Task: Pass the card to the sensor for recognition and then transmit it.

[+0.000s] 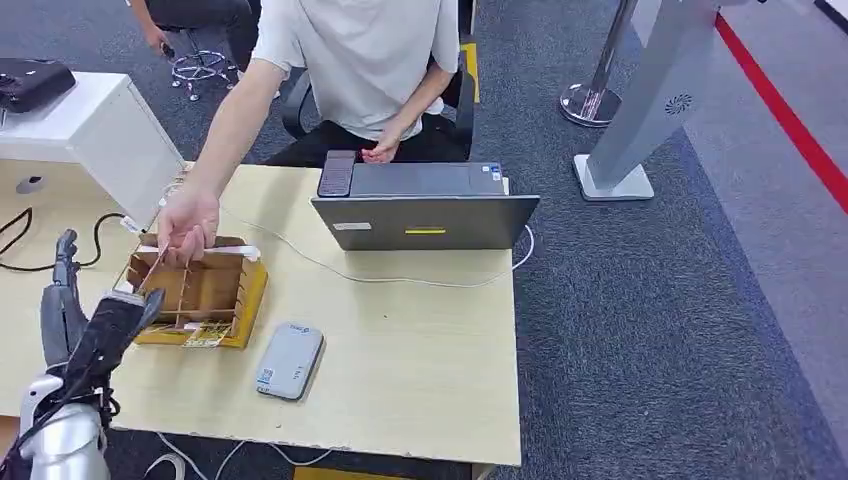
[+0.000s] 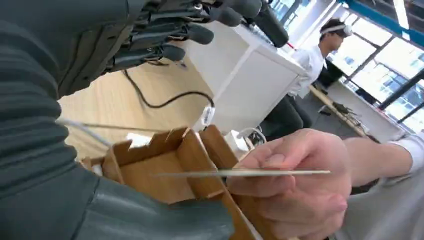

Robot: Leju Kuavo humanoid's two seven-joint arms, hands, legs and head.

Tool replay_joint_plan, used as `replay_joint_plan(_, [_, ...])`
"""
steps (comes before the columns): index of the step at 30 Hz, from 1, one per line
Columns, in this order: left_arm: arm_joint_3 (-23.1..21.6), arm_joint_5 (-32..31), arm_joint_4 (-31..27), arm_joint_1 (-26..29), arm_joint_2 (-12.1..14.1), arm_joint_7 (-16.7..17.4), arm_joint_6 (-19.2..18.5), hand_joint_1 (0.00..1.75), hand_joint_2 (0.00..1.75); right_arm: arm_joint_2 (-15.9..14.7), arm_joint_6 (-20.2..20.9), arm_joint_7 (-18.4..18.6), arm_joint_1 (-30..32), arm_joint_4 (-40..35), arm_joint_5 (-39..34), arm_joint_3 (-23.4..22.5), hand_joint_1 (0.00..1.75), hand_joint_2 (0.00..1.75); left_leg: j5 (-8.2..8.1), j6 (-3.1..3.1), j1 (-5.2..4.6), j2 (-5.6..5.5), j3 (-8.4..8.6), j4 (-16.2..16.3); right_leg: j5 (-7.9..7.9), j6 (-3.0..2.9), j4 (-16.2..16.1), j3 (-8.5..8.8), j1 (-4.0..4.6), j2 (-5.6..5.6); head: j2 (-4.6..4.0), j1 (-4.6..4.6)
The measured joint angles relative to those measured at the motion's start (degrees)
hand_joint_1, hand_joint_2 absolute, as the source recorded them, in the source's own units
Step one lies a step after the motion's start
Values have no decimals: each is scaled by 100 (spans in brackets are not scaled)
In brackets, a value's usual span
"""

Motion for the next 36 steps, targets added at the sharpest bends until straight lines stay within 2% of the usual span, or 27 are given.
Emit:
replay_joint_plan(18, [-1285, -3150, 406, -928, 876, 1174, 1195, 175, 175, 127, -44, 264, -75, 35, -55, 454, 0, 175, 1, 0, 0, 6, -1, 1, 2, -2, 1, -3, 0, 6, 0, 2])
replay_joint_plan(24, [-1299, -3182, 413, -941, 884, 1185, 1207, 175, 175, 127, -44, 273, -76, 35, -57, 459, 0, 175, 1, 0, 0, 6, -1, 1, 2, -2, 1, -3, 0, 6, 0, 2])
replay_joint_plan(26, [-1489, -3719, 509, -1092, 1012, 1367, 1413, 175, 175, 155, -52, 339, -93, 46, -63, 549, 0, 175, 1, -1, 0, 12, -1, 1, 3, -2, 2, -4, 0, 10, 0, 0])
replay_joint_plan(27, [-1733, -4482, 614, -1260, 1080, 1592, 1743, 175, 175, 206, -79, 415, -106, 52, -70, 682, 0, 175, 2, -2, 0, 11, -1, 1, 3, -2, 3, -4, 0, 9, 0, 0])
replay_joint_plan(28, [-1887, -4957, 627, -1276, 1067, 1695, 1961, 175, 175, 267, -142, 470, -122, 55, -83, 743, 0, 175, 2, -2, 0, 13, -1, 1, 3, -2, 3, -4, 0, 11, 0, 0])
replay_joint_plan(29, [-1961, -5138, 627, -1275, 1047, 1719, 2038, 175, 175, 302, -182, 507, -131, 55, -101, 768, 0, 175, 2, -2, 0, 13, -1, 1, 3, -2, 3, -4, 0, 11, 0, 0])
replay_joint_plan(32, [-2285, -5557, 588, -1221, 1001, 1830, 2075, 175, 175, 405, -326, 577, -157, 55, -133, 820, 0, 175, 1, -1, 0, 12, -2, 1, 3, -2, 3, -3, -1, 10, 0, 0])
replay_joint_plan(36, [-2891, -5809, 481, -1142, 997, 2101, 1786, 175, 175, 485, -435, 651, -168, 57, -190, 837, 0, 175, 1, -1, 0, 12, -4, 2, 3, -2, 3, -3, -1, 10, 0, 0])
